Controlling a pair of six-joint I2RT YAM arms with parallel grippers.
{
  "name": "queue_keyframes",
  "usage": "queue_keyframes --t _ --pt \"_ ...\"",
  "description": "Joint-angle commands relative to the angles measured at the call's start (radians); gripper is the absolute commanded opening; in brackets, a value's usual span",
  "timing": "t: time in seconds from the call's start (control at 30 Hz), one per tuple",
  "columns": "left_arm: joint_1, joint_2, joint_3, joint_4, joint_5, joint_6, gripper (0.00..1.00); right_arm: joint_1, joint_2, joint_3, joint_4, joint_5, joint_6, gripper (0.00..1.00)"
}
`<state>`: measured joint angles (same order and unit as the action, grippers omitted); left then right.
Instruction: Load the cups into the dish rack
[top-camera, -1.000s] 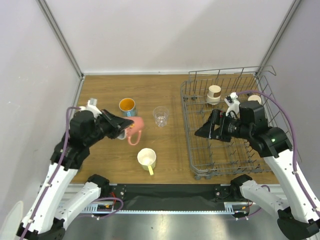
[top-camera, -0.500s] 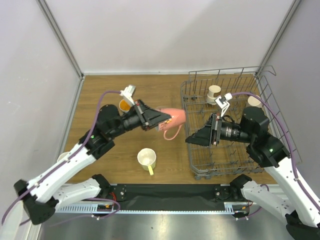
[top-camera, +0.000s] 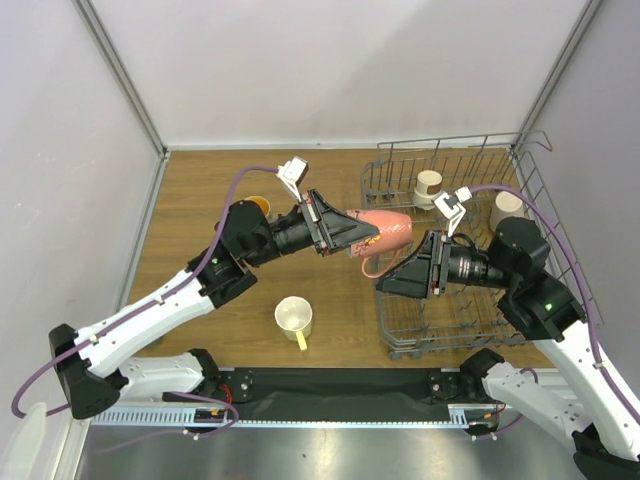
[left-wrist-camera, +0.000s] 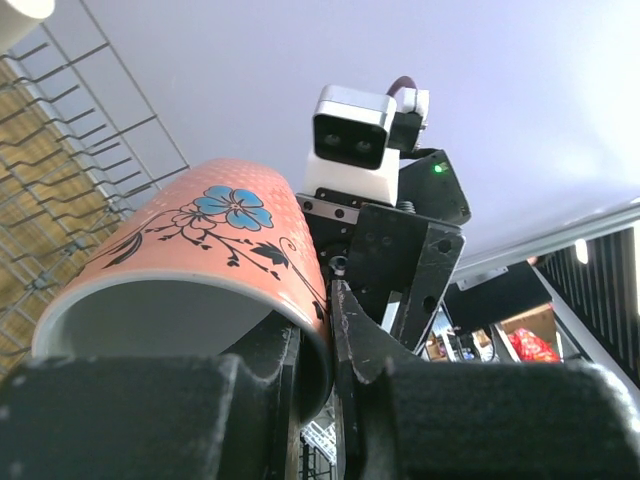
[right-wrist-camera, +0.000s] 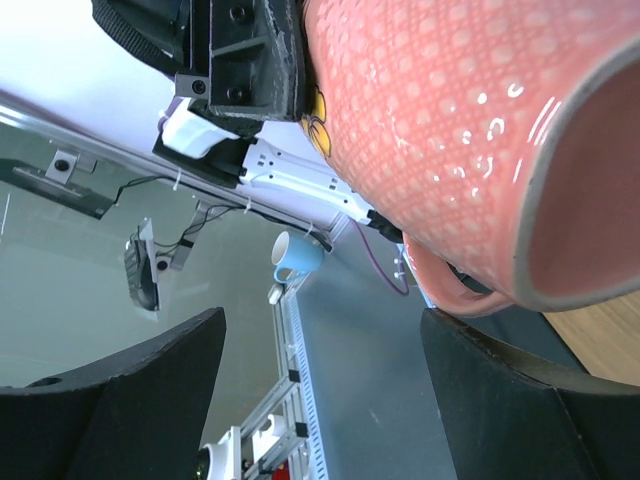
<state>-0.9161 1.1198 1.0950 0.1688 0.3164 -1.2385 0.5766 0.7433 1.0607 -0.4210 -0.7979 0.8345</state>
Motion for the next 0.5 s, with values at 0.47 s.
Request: queue_keyframes --t 0.47 --pt "-0.018 -0.094 0.051 0.133 -0.046 -0.073 0.00 0.005 0.039 0.024 0.114 -0.011 -0.023 0.76"
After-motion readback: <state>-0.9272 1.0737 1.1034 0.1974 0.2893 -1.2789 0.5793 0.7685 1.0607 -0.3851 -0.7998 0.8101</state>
